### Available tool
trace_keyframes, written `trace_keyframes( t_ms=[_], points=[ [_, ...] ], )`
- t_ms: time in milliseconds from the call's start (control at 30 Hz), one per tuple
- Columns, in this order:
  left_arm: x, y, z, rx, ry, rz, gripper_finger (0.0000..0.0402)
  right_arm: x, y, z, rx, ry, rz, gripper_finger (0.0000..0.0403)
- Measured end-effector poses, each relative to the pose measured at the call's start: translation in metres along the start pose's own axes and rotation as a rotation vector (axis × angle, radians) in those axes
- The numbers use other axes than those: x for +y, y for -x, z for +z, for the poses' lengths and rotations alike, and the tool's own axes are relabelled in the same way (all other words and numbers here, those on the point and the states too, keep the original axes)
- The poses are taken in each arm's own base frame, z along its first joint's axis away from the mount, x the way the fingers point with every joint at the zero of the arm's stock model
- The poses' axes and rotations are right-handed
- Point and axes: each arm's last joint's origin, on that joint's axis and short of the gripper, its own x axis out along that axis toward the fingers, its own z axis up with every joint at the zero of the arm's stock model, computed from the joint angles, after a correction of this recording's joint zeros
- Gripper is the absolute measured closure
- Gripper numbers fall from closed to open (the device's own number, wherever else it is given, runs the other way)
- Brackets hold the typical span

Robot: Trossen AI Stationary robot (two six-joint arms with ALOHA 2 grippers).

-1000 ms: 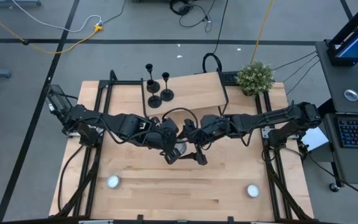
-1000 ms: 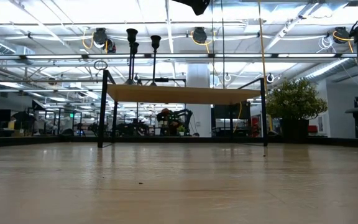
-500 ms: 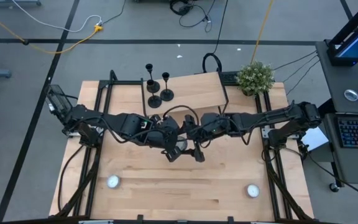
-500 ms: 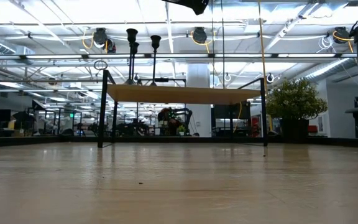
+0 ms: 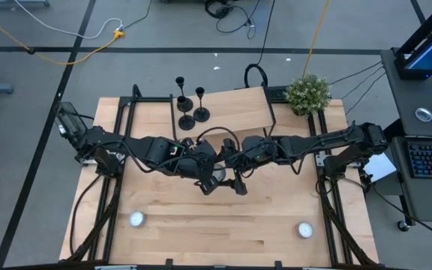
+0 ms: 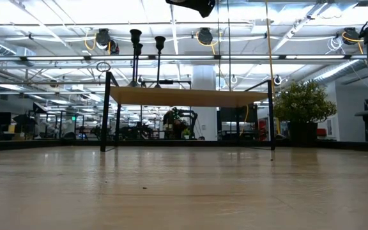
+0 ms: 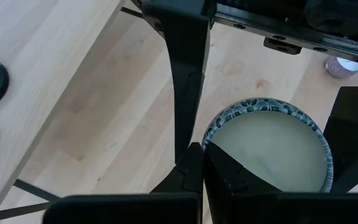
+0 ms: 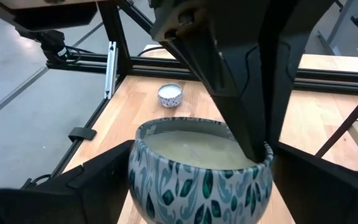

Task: Pick & Place candle stick holders
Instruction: Put the top blue scented candle on the shelf

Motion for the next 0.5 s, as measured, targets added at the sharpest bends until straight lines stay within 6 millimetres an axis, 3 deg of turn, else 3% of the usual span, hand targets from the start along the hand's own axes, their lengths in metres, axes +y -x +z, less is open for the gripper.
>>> trace_keyframes(
  t_ms=[500],
  points=[
    [0.0002,0.0003,0.0002,-0.006,0.013,0.004,0.0402,-0.0028,0.0005,-0.0006,0.006,-0.036,0.037,0.008]
  ],
)
